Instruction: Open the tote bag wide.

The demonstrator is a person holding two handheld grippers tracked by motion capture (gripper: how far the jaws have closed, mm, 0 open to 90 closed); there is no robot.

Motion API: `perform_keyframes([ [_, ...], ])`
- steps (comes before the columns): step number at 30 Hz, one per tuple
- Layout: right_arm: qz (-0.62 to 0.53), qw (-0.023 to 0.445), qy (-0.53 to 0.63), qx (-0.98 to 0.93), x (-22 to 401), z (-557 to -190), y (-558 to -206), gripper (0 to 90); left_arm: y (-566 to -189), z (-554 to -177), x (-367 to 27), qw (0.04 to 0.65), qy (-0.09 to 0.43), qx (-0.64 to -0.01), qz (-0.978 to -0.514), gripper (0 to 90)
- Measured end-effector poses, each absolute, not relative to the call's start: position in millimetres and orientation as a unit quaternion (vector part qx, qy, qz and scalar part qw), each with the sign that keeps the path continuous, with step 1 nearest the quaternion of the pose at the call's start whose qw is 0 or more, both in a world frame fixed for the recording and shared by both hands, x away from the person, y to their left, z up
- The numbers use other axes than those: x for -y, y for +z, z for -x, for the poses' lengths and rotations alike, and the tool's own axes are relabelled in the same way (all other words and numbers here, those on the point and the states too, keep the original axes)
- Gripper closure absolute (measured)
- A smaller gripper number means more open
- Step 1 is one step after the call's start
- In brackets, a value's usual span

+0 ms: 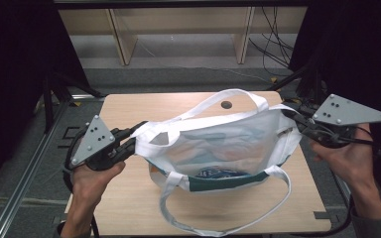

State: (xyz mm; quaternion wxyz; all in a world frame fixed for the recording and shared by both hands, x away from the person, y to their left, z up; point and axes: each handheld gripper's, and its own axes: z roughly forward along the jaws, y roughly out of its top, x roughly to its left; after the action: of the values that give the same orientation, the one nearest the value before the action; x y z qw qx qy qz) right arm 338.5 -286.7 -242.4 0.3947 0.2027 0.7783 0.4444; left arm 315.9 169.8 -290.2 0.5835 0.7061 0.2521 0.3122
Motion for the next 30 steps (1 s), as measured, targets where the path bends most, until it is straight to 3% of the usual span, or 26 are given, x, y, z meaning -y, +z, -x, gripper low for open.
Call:
perform_keyframes([
  [7,-0.214,0.396,0.429,-0.783,275.7,-367.3,-255.2,88.5,-310.7,-343.9,-176.8,0.569,0.292,-0.285,-0.714,86.0],
  [17,-0.225,0.393,0.385,-0.804,266.4,-375.0,-301.7,88.4,-381.7,-356.6,-169.6,0.508,0.254,-0.298,-0.767,84.9],
  [30,-0.277,0.343,0.402,-0.802,273.1,-402.6,-358.1,88.3,-429.2,-389.5,-156.7,0.477,0.216,-0.343,-0.78,85.6],
])
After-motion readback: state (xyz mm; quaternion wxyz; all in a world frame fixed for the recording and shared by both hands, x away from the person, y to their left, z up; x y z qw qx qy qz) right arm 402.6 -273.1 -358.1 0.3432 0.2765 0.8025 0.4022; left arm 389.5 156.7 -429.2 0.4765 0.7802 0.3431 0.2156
